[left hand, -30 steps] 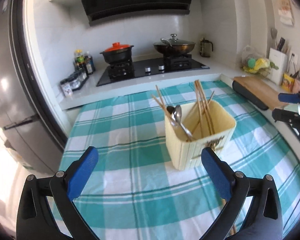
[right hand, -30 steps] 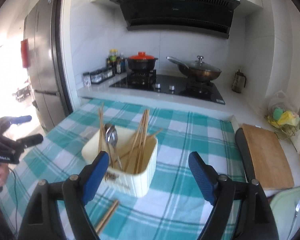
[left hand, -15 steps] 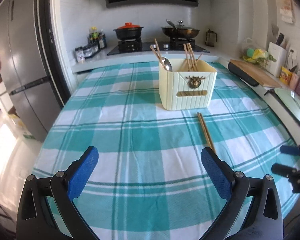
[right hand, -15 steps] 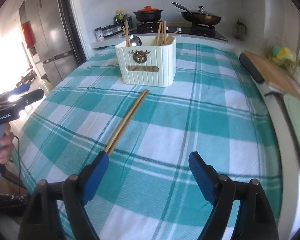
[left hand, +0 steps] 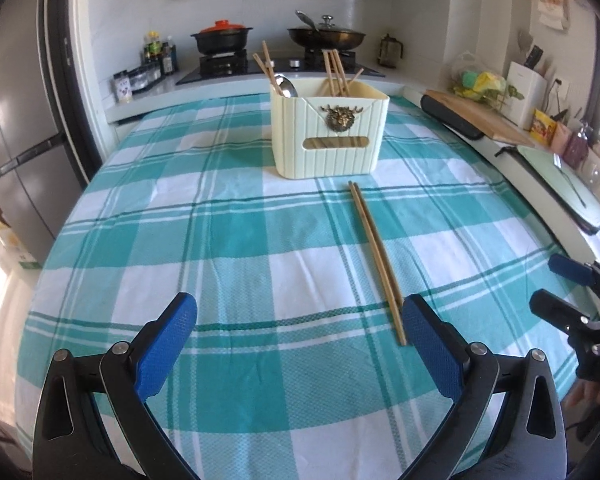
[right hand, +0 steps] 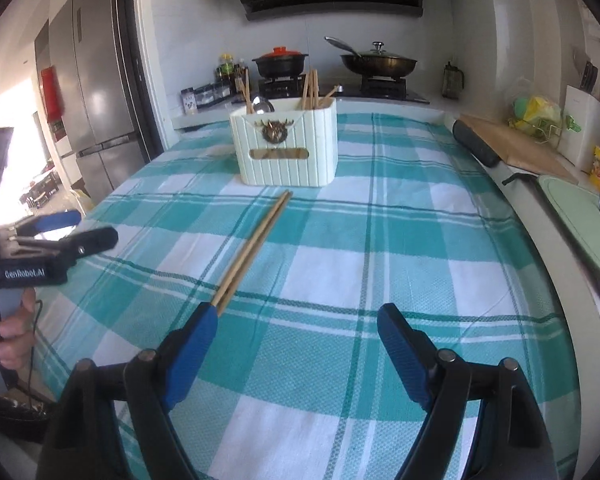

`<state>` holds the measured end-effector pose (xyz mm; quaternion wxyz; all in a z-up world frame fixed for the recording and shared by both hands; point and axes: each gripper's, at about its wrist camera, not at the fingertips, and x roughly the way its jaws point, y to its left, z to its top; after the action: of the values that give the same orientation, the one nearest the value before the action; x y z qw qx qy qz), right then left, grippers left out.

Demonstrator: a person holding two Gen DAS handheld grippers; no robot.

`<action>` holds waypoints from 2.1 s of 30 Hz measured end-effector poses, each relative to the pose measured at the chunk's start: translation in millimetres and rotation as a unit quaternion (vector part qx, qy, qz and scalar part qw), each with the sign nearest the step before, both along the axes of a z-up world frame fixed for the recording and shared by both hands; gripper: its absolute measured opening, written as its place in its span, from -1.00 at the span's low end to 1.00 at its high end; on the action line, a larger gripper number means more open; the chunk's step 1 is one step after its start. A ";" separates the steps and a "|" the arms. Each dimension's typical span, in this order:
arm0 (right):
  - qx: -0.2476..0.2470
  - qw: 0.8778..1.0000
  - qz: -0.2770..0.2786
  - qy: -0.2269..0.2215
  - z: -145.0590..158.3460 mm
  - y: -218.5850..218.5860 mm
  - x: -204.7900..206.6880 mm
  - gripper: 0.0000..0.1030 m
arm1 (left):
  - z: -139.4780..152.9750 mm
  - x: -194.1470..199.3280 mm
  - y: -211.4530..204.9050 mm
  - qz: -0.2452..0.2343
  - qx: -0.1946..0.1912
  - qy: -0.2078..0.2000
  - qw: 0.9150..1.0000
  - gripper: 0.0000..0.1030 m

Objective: Organize utensils

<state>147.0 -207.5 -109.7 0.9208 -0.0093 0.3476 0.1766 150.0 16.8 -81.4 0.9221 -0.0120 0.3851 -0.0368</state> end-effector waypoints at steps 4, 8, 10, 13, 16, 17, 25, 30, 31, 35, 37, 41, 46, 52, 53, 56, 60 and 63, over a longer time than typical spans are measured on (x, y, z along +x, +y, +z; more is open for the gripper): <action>0.031 0.999 0.021 0.014 -0.7 6.3 2.9 0.63 | -3.0 1.9 5.4 0.002 -0.024 0.008 1.000 0.99; 0.039 0.996 0.045 0.067 -12.5 12.6 6.6 0.64 | -1.9 -0.6 6.8 0.013 -0.004 -0.005 1.000 0.99; 0.025 0.995 0.053 0.079 -15.4 13.8 5.8 0.64 | -2.0 -0.9 7.1 0.018 0.009 -0.009 1.000 0.99; -0.034 0.995 0.056 0.077 -15.6 18.2 2.2 0.64 | -5.0 0.1 6.8 0.021 0.022 -0.009 0.999 0.99; -0.107 0.991 0.057 0.062 -16.1 27.0 -1.8 0.64 | -10.3 2.3 7.1 0.018 0.014 0.003 1.000 0.99; -0.123 0.989 0.058 0.061 -16.9 28.6 -2.1 0.64 | -11.5 3.0 7.5 0.018 0.010 0.007 1.000 0.99; -0.288 0.950 0.056 0.102 -30.3 9.7 3.7 0.64 | -7.3 2.6 17.3 0.040 0.019 0.002 0.999 0.99; -0.297 0.952 0.007 0.071 -16.7 -18.5 9.0 0.64 | -10.3 6.3 22.7 0.057 0.010 0.003 0.998 0.99; -0.284 0.957 0.008 0.062 -13.6 -18.7 8.5 0.64 | -11.5 7.4 22.2 0.059 0.010 0.005 0.998 0.99; -0.235 0.972 0.013 0.013 -7.6 -4.5 7.9 0.64 | -12.4 11.5 20.2 0.063 0.012 0.008 0.998 0.99; -0.207 0.978 0.018 -0.007 -5.4 6.6 8.5 0.64 | -12.0 12.1 20.6 0.066 0.013 0.007 0.998 0.99; -0.181 0.982 0.023 -0.042 1.2 27.9 6.3 0.64 | -10.5 10.4 24.2 0.077 0.020 0.001 0.997 0.99; -0.151 0.987 0.027 -0.048 1.7 37.4 5.1 0.64 | -14.4 8.6 23.4 0.083 0.042 0.002 0.996 0.99; -0.126 0.991 0.031 -0.027 -8.5 36.1 -0.1 0.64 | -17.5 9.1 21.9 0.064 0.023 0.011 0.998 0.99; -0.130 0.991 0.030 -0.028 -9.2 36.0 -1.7 0.64 | -17.0 9.5 22.0 0.065 0.023 0.010 0.998 0.99; -0.137 0.990 0.028 -0.031 -11.8 34.4 -3.6 0.64 | -17.4 10.8 22.0 0.066 0.018 0.011 0.998 0.99; -0.128 0.991 0.022 -0.023 -13.9 29.4 -1.1 0.64 | -19.3 12.9 22.8 0.071 0.016 0.017 0.997 0.99; -0.121 0.992 0.018 -0.024 -13.5 26.7 -0.4 0.64 | -20.8 13.9 24.0 0.077 0.018 0.022 0.997 0.99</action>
<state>146.6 -180.8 -123.2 0.9180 -0.1309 0.3435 0.1491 164.0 40.7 -102.2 0.9137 -0.0256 0.4035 0.0412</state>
